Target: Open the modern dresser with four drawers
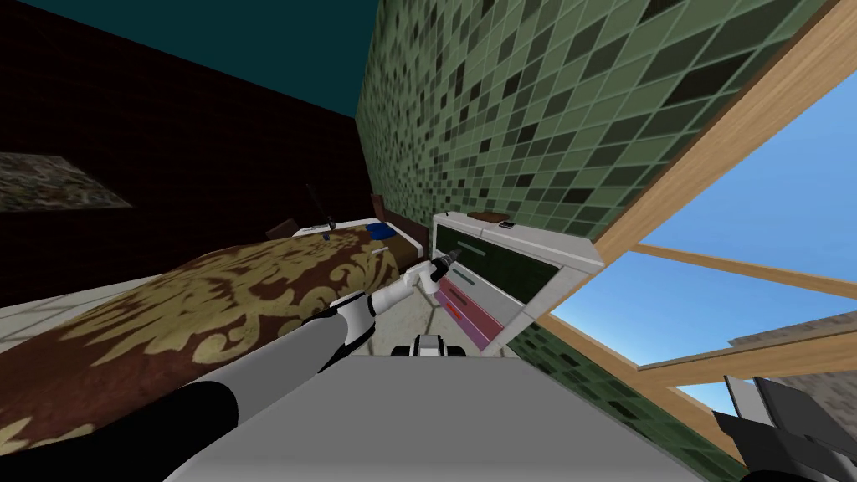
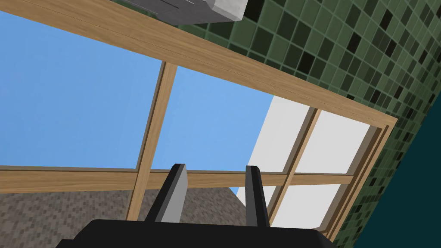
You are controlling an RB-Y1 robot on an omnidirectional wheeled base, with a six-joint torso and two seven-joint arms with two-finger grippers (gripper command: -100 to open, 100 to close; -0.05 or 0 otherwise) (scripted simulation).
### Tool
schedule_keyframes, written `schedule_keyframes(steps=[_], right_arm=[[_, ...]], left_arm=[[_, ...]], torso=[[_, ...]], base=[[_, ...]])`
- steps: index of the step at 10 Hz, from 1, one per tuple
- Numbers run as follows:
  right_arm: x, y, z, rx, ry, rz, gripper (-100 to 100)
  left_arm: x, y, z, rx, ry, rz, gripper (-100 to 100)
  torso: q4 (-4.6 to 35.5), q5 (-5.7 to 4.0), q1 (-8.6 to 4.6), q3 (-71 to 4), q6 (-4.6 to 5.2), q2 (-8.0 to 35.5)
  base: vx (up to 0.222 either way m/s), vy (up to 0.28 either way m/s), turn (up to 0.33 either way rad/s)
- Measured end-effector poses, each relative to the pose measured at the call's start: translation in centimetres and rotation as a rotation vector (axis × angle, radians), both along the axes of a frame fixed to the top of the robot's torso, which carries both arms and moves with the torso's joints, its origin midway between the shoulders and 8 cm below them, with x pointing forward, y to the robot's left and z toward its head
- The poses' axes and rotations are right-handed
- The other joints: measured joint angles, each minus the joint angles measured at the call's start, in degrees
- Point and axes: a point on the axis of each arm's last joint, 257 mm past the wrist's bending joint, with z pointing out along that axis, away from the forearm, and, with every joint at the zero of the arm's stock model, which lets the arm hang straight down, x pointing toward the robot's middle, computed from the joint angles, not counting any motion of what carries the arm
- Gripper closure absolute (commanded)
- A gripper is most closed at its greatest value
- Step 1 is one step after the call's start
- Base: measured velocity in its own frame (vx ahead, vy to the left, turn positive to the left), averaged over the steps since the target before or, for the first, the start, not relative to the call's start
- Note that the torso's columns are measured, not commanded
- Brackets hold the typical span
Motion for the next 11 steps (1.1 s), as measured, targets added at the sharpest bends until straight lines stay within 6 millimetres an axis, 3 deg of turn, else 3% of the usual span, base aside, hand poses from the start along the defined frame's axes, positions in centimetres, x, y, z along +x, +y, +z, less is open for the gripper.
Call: schedule_keyframes(steps=[6,11], right_arm=[[0.0,0.0,0.0,0.0,0.0,0.0,0],[0.0,0.0,0.0,0.0,0.0,0.0,0]], left_arm=[[2.8,0.5,1.6,-0.046,-0.003,0.075,-100],[1.5,-4.0,3.3,-0.13,0.026,0.057,-100]], torso=[[0.0,0.0,-0.01,0.0,0.0,0.0],[0.0,-0.01,-0.02,0.0,-0.01,0.0]], base=[[-0.002,0.028,-0.165],[-0.004,0.018,-0.086]])
